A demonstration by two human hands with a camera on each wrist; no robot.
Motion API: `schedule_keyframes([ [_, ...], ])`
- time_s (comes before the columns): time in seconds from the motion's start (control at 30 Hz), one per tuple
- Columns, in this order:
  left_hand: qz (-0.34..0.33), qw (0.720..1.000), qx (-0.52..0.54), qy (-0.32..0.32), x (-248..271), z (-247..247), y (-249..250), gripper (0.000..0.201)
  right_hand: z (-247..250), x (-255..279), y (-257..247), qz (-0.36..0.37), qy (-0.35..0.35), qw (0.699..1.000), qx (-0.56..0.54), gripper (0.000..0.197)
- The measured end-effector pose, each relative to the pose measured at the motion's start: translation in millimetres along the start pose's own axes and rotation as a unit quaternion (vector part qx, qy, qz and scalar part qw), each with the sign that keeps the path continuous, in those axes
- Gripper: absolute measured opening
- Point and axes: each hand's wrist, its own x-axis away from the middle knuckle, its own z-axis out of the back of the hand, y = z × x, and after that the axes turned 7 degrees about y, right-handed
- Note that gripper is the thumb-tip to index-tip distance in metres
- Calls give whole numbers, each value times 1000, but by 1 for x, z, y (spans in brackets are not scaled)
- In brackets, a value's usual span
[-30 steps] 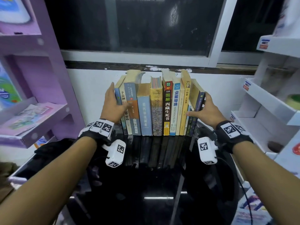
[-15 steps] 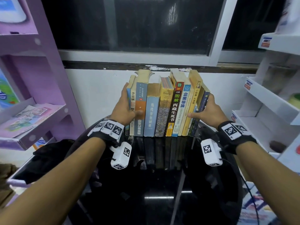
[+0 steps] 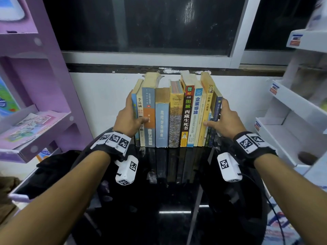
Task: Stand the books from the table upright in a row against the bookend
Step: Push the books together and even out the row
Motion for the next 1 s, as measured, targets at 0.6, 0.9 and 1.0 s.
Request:
schedule_keyframes([
  [0.6,10,1000,-17,-3,-1,-4,1,85,-2,6,-9,-12,-6,1000,-19,75],
  [0.9,25,999,22,-37,0,4,4,87,0,20,-9,-37,-27,995,-85,80],
  [1.0,21,998,43,-42,0,8,6,87,-1,24,-9,-45,-30,994,-93,78],
])
